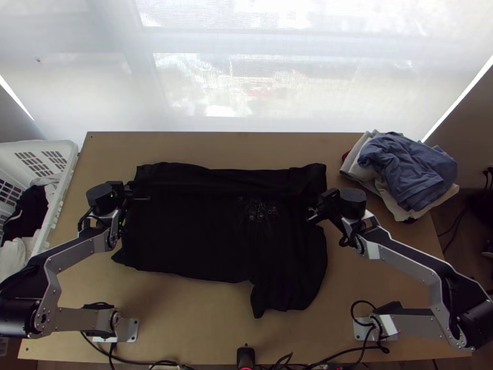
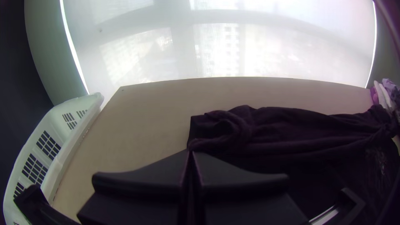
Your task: Fold the t-shirt
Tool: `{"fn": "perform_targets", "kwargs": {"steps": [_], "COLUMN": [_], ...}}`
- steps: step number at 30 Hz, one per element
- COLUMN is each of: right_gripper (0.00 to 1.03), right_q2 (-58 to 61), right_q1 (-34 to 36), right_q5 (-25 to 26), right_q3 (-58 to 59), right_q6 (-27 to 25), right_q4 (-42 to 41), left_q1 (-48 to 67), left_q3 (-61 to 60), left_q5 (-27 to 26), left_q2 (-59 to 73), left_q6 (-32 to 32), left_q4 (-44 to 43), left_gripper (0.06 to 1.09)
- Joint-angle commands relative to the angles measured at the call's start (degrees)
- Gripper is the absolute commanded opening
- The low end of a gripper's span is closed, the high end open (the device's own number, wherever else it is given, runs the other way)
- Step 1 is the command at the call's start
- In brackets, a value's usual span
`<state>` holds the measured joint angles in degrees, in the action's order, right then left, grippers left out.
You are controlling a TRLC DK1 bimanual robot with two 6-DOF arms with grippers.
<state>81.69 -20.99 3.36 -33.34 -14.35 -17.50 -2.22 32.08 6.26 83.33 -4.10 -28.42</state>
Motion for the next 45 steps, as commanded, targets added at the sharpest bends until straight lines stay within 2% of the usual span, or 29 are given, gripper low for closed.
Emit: {"fn": "perform_targets", "kwargs": {"steps": [1, 25, 45], "right_gripper": [0.03, 0.03, 0.03], "right_q2": [-2.0, -5.3, -8.6], "right_q1": [-0.4, -1.2, -3.4], "right_q5": [0.0, 0.0, 0.3], "right_q3": [2.5, 6.4, 7.8], "right_q6": [0.2, 0.8, 3.1], "right_q4": [0.0, 0.4, 4.7], "left_q1": [-0.4, -2.6, -2.6], "left_q3": [-3.0, -6.7, -7.3], "left_q5": [0.1, 0.1, 0.1], "left_q2": [-2.1, -1.5, -2.7], "left_q6": [-0.3, -1.8, -1.6], "left_q4": [0.1, -0.3, 0.0], "left_gripper": [0.09, 0.09, 0.09]}}
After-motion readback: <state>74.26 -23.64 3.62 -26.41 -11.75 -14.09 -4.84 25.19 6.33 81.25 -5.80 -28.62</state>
